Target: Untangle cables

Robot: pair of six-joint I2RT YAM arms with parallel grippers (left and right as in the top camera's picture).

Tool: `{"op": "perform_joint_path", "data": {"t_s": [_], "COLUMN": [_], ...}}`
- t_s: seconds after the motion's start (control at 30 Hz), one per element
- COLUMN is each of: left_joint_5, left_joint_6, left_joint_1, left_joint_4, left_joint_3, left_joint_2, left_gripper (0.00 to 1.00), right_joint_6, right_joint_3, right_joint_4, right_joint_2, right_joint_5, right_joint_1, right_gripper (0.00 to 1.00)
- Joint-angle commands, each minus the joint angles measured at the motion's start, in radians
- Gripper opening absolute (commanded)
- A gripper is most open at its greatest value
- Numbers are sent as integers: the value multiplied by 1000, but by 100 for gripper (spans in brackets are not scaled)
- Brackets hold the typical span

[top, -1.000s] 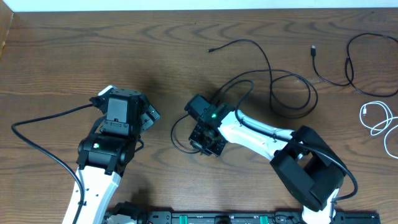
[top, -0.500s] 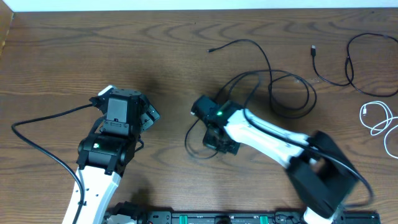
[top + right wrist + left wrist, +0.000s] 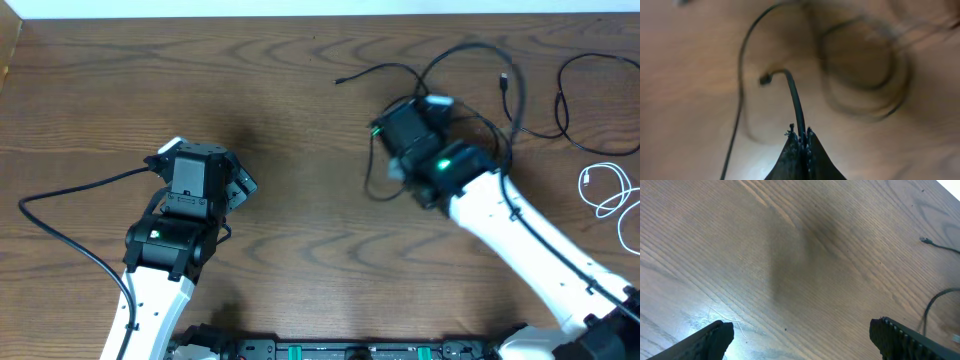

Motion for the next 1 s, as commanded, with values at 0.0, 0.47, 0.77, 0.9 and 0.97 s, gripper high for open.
{"op": "perform_joint_path", "data": {"t_s": [0.0,0.47,0.77,0.9,0.97], "left_joint_5": [-6,-6,-6,-6,-6], "left_joint_6": [-5,-6,-5,-5,-5], "left_joint_1": [4,4,4,4,4], "left_joint_4": [-5,-5,-5,-5,-5], "left_joint_3": [13,13,13,13,13], "left_joint_2": [3,3,3,3,3], "left_gripper": [94,94,94,94,94], "right_joint_6": [-226,-626,-698,-697,-693], "right_joint_3": [11,-3,-53,-53,-53], "right_joint_4": [83,340,392,416,426], "right_joint_2": [-7,-2,96,177,214], "right_joint_5": [97,-330,-349,-348,-348], "right_joint_1": [-105,-346,-483,-534,-550], "right_gripper": [1,1,1,13,36]}}
